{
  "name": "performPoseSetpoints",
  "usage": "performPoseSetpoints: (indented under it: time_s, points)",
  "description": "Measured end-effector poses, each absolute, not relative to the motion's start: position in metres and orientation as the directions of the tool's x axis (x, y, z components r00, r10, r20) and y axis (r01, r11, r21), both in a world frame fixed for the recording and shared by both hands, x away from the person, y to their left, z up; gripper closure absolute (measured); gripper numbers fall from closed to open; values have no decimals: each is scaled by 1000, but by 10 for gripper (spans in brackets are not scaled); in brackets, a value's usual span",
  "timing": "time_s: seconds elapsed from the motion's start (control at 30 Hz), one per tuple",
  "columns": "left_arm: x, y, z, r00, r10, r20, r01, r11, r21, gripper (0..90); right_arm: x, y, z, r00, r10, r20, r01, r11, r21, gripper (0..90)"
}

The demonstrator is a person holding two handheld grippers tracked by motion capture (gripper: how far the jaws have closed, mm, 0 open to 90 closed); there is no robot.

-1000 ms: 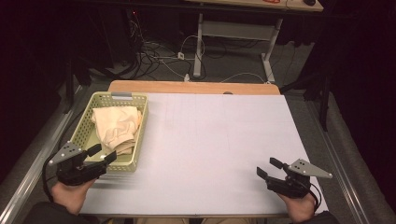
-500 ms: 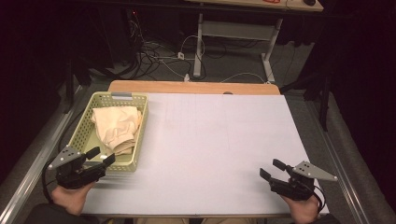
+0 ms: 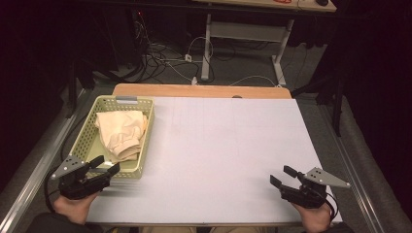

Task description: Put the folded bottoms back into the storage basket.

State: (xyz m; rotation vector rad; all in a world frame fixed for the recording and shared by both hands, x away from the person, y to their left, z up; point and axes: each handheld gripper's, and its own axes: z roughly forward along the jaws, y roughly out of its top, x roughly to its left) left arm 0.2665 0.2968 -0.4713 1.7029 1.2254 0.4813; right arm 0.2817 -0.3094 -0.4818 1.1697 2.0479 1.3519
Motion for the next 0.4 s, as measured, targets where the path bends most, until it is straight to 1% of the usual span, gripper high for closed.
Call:
performPoseSetpoints:
  time_s: [0.4]
  points:
    - [266,296,-470,417,887,-201,504,-41,863,305,283,-307,-482,-568,817,98,416,182,891,326]
